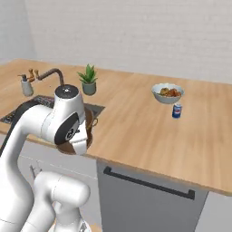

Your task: Open the cabinet, pick up the bread from the cabinet and place it in the basket. Then move the basket to the dining counter.

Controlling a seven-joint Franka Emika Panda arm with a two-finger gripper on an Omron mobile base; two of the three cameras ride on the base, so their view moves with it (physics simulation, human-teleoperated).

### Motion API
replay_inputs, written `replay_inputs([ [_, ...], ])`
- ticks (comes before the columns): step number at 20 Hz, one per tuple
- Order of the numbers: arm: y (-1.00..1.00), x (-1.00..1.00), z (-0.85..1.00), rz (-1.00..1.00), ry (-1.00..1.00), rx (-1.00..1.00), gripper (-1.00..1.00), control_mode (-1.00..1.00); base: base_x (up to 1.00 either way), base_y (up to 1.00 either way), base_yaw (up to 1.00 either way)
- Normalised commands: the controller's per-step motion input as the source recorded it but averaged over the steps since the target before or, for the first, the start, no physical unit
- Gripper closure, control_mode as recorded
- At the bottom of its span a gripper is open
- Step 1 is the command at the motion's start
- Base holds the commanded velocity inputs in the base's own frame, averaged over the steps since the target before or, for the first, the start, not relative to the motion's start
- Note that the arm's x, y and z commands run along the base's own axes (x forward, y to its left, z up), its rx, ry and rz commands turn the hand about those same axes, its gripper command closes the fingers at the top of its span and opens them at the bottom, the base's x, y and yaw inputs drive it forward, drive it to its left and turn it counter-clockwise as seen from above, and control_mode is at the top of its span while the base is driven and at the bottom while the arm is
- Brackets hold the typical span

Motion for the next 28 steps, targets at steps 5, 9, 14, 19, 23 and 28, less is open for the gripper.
replay_inputs([
  [5,0.0,0.0,0.0,0.0,0.0,0.0,1.0,1.0,0.14,-0.25,-0.69],
  [9,0.0,0.0,0.0,0.0,0.0,0.0,1.0,1.0,0.22,0.06,-0.35],
  [14,0.0,0.0,0.0,0.0,0.0,0.0,1.0,1.0,0.31,0.03,-0.02],
  [19,0.0,0.0,0.0,0.0,0.0,0.0,1.0,1.0,0.34,0.0,0.0],
  [23,0.0,0.0,0.0,0.0,0.0,0.0,1.0,1.0,0.45,0.0,0.0],
  [28,0.0,0.0,0.0,0.0,0.0,0.0,1.0,1.0,0.45,0.01,0.0],
])
